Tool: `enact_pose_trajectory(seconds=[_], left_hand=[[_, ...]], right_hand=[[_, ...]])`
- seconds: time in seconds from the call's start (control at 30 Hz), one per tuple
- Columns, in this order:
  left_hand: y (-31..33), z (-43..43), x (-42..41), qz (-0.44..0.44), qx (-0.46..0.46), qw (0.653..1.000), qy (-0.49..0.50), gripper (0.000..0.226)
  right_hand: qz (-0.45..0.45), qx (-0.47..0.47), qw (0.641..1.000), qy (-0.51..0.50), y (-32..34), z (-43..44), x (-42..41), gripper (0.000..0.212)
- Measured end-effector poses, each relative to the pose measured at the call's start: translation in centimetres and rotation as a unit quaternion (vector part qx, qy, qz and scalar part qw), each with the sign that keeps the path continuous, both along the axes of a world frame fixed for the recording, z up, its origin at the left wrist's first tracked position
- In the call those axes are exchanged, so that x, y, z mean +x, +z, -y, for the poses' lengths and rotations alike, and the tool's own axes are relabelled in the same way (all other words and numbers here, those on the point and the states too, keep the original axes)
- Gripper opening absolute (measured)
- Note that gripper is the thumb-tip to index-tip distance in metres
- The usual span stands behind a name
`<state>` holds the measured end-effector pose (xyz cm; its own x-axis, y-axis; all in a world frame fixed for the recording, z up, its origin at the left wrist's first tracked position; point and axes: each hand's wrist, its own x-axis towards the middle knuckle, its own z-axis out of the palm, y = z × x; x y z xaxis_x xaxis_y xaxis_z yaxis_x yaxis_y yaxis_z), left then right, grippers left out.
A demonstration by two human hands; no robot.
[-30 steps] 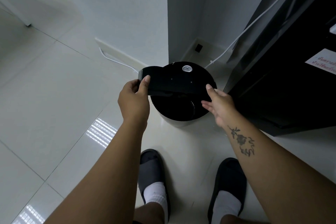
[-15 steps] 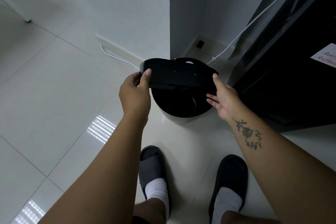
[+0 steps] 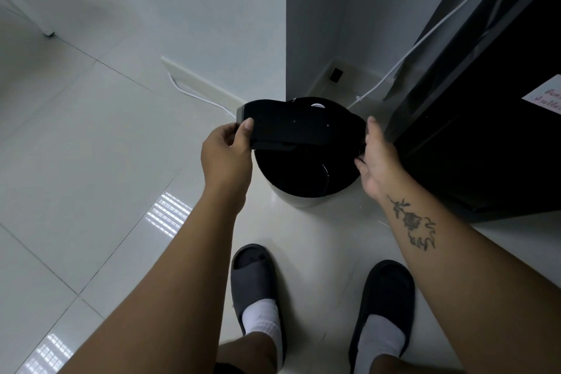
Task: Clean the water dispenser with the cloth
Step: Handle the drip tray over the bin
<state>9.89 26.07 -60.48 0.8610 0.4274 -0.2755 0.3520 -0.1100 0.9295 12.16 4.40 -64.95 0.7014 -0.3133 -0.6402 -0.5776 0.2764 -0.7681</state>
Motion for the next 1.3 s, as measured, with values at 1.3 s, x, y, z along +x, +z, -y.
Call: enact_pose_trajectory(seconds=[1.3], left_hand=[[-0.3, -0.9, 0.3, 0.01, 0.025, 0.999, -0.023, 0.042]], right_hand=[[0.032, 0.056, 0.997, 0.048, 0.8, 0.0, 0.0, 0.055]])
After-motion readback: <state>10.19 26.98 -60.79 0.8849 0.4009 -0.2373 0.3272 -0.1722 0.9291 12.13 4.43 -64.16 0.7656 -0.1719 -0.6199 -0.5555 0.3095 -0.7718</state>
